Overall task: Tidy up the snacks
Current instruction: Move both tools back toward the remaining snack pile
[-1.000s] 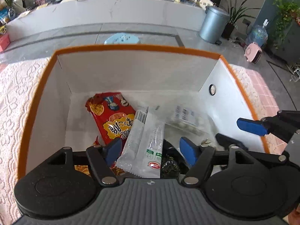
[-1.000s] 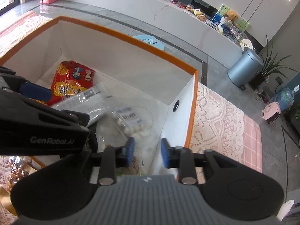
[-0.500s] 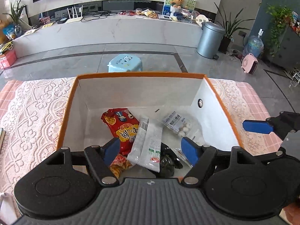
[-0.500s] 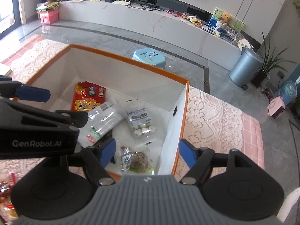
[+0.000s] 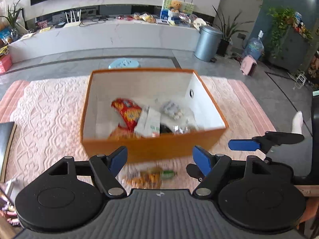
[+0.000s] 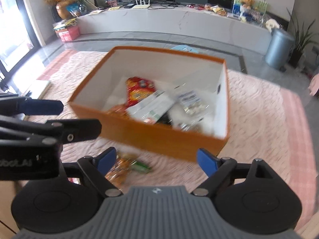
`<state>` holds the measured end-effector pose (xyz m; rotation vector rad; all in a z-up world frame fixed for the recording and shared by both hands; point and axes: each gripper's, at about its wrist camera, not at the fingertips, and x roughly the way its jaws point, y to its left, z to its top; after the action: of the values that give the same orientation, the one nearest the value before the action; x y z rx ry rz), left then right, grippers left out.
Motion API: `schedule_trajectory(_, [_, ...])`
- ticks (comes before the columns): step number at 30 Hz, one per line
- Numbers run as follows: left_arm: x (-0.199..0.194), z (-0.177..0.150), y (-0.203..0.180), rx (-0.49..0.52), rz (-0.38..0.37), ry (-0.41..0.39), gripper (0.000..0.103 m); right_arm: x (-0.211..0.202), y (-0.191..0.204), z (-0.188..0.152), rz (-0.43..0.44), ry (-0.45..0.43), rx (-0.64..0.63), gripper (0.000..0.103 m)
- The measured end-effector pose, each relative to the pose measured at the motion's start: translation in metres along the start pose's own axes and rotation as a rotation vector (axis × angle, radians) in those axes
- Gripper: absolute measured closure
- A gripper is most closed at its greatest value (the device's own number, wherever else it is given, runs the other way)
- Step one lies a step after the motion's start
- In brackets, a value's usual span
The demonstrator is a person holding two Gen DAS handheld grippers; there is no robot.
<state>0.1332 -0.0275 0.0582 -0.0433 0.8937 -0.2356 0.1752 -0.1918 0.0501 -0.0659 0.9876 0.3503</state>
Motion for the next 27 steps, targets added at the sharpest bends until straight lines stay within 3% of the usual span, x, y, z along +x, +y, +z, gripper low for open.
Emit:
schedule_trajectory(13, [-0.008,-0.068,0.032,-0.055,-0.072,0.114,0.014,-0.027,0.035,-0.094,0.020,-0.091,0.093,0.015])
schedule_trajectory(21, [-0.017,-0.109,0.057,-0.085,-0.052,0.160,0.014,-0.023,0.051,-0.131,0.000,-0.102,0.082,0.015])
schedule_trajectory(27, [-0.015,-0.128,0.083,-0.101,-0.022,0.199,0.017,-0.013,0.064,-0.144,0.034,-0.075,0.065,0.016])
